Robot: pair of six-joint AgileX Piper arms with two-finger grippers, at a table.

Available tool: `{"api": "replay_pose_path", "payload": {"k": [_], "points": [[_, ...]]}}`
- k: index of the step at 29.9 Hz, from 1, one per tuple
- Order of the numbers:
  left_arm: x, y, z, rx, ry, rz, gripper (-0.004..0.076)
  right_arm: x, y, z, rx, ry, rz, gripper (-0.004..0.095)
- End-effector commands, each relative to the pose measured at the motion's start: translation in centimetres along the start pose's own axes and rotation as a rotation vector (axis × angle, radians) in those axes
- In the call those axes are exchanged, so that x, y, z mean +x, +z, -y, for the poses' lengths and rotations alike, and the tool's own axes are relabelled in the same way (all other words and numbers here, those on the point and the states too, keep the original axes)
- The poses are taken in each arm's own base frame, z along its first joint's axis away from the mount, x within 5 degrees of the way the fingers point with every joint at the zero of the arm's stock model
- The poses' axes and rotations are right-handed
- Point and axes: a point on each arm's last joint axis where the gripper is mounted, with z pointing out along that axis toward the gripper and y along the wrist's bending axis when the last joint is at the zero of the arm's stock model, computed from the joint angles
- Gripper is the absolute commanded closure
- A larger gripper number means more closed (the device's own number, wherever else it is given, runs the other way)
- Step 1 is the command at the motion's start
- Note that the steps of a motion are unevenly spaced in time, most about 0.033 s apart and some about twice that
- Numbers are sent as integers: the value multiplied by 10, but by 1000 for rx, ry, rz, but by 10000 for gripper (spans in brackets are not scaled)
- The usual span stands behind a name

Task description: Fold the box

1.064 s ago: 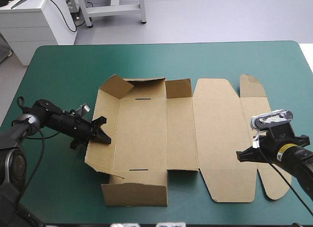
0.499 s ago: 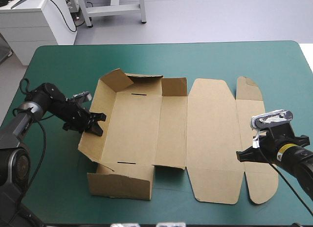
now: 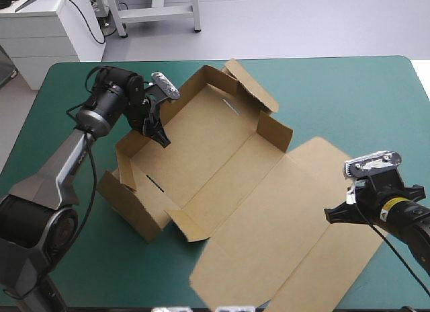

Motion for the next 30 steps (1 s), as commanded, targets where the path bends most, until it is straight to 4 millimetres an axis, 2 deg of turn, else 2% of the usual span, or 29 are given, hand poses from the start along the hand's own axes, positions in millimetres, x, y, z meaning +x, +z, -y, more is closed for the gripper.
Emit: {"api": "replay_pose_path", "payload": {"k": [1, 9, 14, 23, 30], "points": [[-14, -29, 3, -169, 147, -10, 731, -10, -7, 2, 7, -11, 83, 929], [-57, -17, 18, -458, 406, 72, 731, -10, -7, 2, 7, -11, 83, 929], [-80, -18, 41, -492, 492, 186, 731, -10, -7, 2, 4, 9, 83, 929], [-92, -29, 75, -495, 570, 229, 731, -10, -7, 1, 3, 12, 83, 929], [-86, -37, 102, -621, 653, 289, 731, -10, -7, 1, 2, 23, 83, 927]]}}
